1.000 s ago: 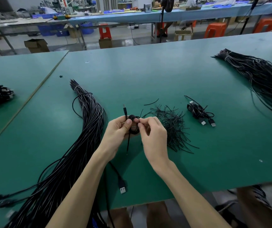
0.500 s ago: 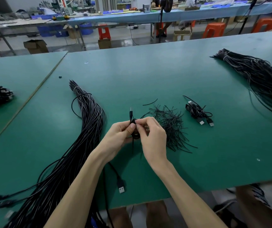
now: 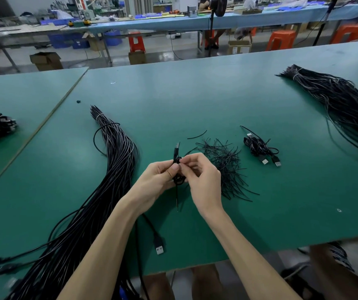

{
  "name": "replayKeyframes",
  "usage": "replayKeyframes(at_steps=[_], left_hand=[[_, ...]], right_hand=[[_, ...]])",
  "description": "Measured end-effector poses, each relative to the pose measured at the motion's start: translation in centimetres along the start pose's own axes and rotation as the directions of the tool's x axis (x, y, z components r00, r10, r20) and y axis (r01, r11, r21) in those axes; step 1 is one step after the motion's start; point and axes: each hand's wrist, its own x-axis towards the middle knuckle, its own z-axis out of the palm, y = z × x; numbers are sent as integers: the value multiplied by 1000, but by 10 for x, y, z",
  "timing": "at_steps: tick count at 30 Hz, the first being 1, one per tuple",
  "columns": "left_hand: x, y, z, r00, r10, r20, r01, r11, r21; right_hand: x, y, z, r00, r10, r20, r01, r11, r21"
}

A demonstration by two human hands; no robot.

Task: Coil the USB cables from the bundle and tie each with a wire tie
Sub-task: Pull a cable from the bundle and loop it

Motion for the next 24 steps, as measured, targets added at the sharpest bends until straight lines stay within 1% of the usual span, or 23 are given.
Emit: replayKeyframes(at_steps=[4, 7, 8, 10, 12, 15, 18, 21, 24], left_hand=[[1, -3, 4, 999, 16, 39, -19, 997, 75], [0, -3, 6, 998, 46, 41, -52, 983, 177], [0, -2, 7, 997, 67, 46, -76, 968, 239], [0, -2, 9, 990, 135, 44, -141, 904, 403], [2, -3, 10, 985, 164, 55, -170, 857, 486], [3, -5, 10, 986, 150, 66, -163, 868, 470], [2, -3, 7, 993, 114, 28, -116, 917, 382], [1, -2, 5, 996, 88, 26, -92, 958, 272], [1, -1, 5, 999, 51, 0, -50, 976, 211]], right_hand=[[0, 1, -3, 999, 53, -6, -52, 997, 55], [-1, 1, -4, 997, 71, -8, -69, 993, 93], [-2, 0, -5, 997, 75, -12, -73, 991, 109], [-2, 0, -6, 997, 77, -26, -73, 987, 146], [-1, 0, -7, 996, 75, -44, -67, 985, 160], [-1, -1, -7, 995, 83, -53, -72, 980, 183], [0, -1, -7, 996, 80, -44, -70, 979, 189], [0, -3, -6, 998, 58, -30, -51, 981, 186], [0, -3, -4, 999, 29, -36, -23, 990, 142]])
